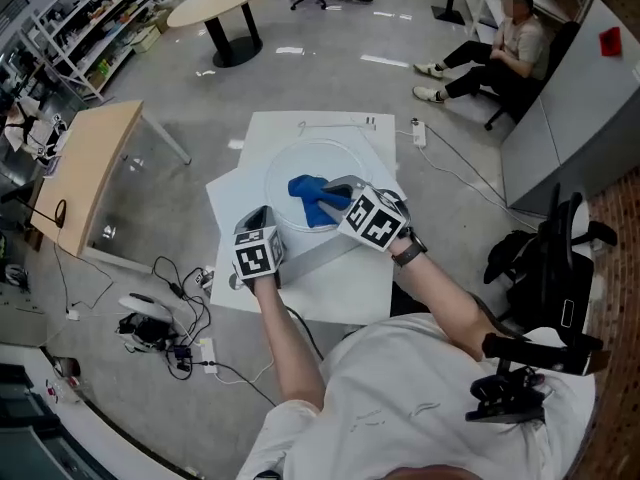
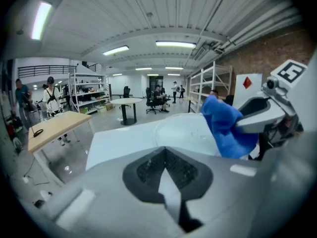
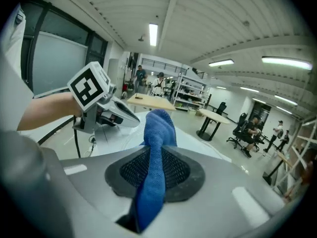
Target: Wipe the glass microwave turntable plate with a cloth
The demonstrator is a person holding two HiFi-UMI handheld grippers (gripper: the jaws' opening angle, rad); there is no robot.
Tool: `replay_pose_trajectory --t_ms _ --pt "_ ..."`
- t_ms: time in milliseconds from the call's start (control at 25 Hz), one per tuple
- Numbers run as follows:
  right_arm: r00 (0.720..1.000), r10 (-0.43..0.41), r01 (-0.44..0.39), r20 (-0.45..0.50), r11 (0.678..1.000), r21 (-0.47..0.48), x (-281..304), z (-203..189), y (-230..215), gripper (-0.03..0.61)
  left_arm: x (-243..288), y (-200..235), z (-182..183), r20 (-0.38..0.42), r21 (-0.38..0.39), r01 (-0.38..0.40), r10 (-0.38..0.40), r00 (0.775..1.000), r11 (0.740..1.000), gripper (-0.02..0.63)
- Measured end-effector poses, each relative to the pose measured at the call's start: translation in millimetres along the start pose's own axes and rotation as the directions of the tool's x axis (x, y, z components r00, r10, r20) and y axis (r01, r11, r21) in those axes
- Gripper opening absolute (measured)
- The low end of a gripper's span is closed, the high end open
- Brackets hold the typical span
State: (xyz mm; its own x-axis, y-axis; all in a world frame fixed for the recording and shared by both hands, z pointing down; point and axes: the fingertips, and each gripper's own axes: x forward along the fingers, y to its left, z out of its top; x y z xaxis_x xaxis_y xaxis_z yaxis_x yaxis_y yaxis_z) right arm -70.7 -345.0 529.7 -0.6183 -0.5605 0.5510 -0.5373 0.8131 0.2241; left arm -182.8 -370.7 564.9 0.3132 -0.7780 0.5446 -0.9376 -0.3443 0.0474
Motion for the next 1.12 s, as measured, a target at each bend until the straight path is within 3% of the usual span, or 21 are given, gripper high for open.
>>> replay_pose_trajectory --t_ms 200,360,440,600,800,920,1000,1120 --pt "0.972 -0.171 0.139 0.164 0.971 0.194 -60.9 -7.8 -6.8 0.067 -51.7 1.6 19.8 0.181 -0.008 -0.062 0.063 0.981 0.998 0.000" --pt "0.940 -0.274 0.214 0.202 0.937 0.275 -102.6 -28.3 -3.3 0.067 -89.9 -38.1 41.9 0.399 0.030 0.008 -0.019 0.917 1.000 0.002" --pt "0.928 -0.295 0.227 0.226 0.932 0.283 -117.1 -28.4 2.0 0.067 -105.2 -67.9 50.0 0.459 0.056 0.065 -0.084 0.885 0.996 0.002" --pt "0.904 -0.293 0.207 0.311 0.937 0.281 -142.4 -7.5 19.3 0.067 -124.2 -106.9 46.9 0.487 0.128 0.078 -0.131 0.863 0.989 0.002" --pt "0.875 -0.264 0.166 0.407 0.951 0.261 -199.3 -6.5 57.1 0.069 -172.6 -167.5 31.3 0.514 0.148 0.060 -0.129 0.848 0.987 0.002" --pt "0.865 -0.276 0.172 0.418 0.947 0.270 -255.0 -36.6 86.9 0.069 -210.9 -213.5 11.8 0.565 0.135 0.009 -0.084 0.821 0.991 0.002" --pt "0.874 -0.279 0.181 0.398 0.947 0.267 -296.1 -66.6 116.5 0.069 -245.8 -255.5 -8.1 0.591 0.108 -0.012 -0.054 0.805 0.994 0.002" --pt "0.894 -0.269 0.175 0.358 0.945 0.275 -343.0 -123.6 166.9 0.069 -292.7 -316.9 -65.6 0.586 0.070 -0.033 -0.014 0.810 0.997 0.002"
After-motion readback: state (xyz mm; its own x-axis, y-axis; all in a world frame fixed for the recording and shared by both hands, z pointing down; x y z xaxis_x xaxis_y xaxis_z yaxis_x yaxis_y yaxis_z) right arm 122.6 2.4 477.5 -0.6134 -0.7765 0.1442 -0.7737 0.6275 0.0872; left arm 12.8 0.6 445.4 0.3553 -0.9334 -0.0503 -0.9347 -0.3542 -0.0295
